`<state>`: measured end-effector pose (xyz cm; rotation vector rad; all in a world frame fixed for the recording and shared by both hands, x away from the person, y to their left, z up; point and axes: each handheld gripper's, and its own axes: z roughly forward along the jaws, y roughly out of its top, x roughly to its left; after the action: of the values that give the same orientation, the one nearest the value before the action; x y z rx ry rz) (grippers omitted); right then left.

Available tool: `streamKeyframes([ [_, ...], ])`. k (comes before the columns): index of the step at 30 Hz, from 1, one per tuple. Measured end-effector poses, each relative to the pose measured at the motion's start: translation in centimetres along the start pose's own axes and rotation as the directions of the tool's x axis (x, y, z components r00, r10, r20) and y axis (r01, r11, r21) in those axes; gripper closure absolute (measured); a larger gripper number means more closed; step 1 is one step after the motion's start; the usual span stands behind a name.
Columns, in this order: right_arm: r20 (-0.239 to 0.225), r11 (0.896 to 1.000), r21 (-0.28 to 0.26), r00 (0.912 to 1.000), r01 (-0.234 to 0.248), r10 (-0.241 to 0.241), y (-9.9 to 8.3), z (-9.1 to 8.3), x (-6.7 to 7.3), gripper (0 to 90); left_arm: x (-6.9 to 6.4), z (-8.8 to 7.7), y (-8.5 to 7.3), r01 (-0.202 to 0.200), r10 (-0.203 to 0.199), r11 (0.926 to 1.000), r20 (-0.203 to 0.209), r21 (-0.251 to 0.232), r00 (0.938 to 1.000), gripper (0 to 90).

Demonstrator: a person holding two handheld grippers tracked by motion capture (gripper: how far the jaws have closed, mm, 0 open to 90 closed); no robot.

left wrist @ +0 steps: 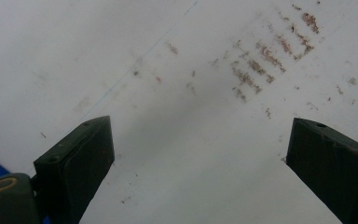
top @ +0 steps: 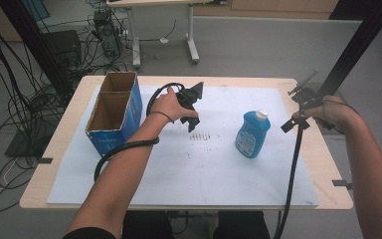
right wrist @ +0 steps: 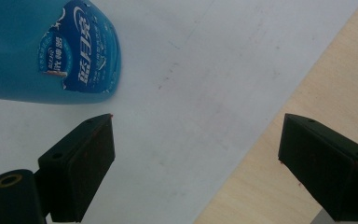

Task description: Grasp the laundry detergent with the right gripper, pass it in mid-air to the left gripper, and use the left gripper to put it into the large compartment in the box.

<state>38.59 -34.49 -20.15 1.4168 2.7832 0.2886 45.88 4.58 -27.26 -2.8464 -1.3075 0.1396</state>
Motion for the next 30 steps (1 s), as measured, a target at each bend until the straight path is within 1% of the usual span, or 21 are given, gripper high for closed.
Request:
streamKeyframes([
  [1, 0.000, 1.000, -0.001, 1.0000, -0.001, 0.001, -0.02, 0.00, -0.03, 10.3, 0.06, -0.02, 0.07, -0.005, 0.005, 1.0000, 0.002, 0.004, 1.0000, 8.0],
  [2, 0.000, 1.000, -0.001, 1.0000, -0.001, 0.001, -0.02, 0.00, -0.03, 10.3, 0.02, 0.00, 0.00, -0.003, 0.003, 1.0000, 0.002, -0.003, 1.0000, 8.0],
  [4, -0.004, 1.000, -0.002, 1.0000, 0.002, -0.002, -0.03, 0.04, -0.08, 10.4, 0.04, -0.07, 0.11, -0.003, 0.003, 1.0000, 0.002, 0.002, 1.0000, 8.0],
  [5, -0.002, 1.000, -0.006, 1.0000, 0.000, 0.000, -0.07, 0.01, -0.05, 10.4, 0.18, -0.06, 0.26, -0.005, 0.005, 0.9999, 0.006, 0.013, 1.0000, 8.0],
  [6, -0.002, 1.000, -0.007, 1.0000, -0.002, 0.002, -0.09, 0.04, -0.08, 10.4, 0.10, -0.04, 0.13, 0.002, -0.002, 1.0000, 0.003, 0.007, 1.0000, 8.0],
  [9, -0.003, 1.000, -0.007, 1.0000, 0.002, -0.002, -0.12, 0.10, -0.19, 10.4, 0.18, -0.03, 0.08, 0.003, -0.003, 1.0000, 0.004, 0.006, 1.0000, 8.0],
  [10, -0.005, 1.000, -0.007, 1.0000, -0.003, 0.003, -0.12, 0.11, -0.20, 10.4, 0.18, -0.05, 0.10, 0.001, -0.001, 1.0000, 0.001, 0.009, 1.0000, 8.0],
  [11, -0.005, 1.000, -0.006, 1.0000, -0.004, 0.004, -0.12, 0.12, -0.21, 10.4, 0.19, -0.03, 0.04, 0.007, -0.007, 1.0000, 0.001, 0.007, 1.0000, 8.0],
  [22, -0.006, 1.000, -0.015, 1.0000, 0.006, -0.007, -0.32, 0.22, -0.15, 9.4, 0.34, -0.10, 0.18, 0.004, -0.004, 0.9999, 0.006, 0.011, 1.0000, 8.0],
  [29, -0.007, 1.000, -0.020, 1.0000, 0.001, -0.002, -0.77, 0.10, -0.24, 9.5, 0.21, -0.20, 0.22, 0.004, -0.004, 0.9999, 0.004, 0.013, 1.0000, 8.0],
  [30, -0.008, 1.000, -0.021, 1.0000, 0.002, -0.002, -0.84, 0.09, -0.24, 9.4, 0.32, -0.21, 0.21, 0.002, -0.002, 0.9999, 0.010, 0.014, 1.0000, 8.0],
])
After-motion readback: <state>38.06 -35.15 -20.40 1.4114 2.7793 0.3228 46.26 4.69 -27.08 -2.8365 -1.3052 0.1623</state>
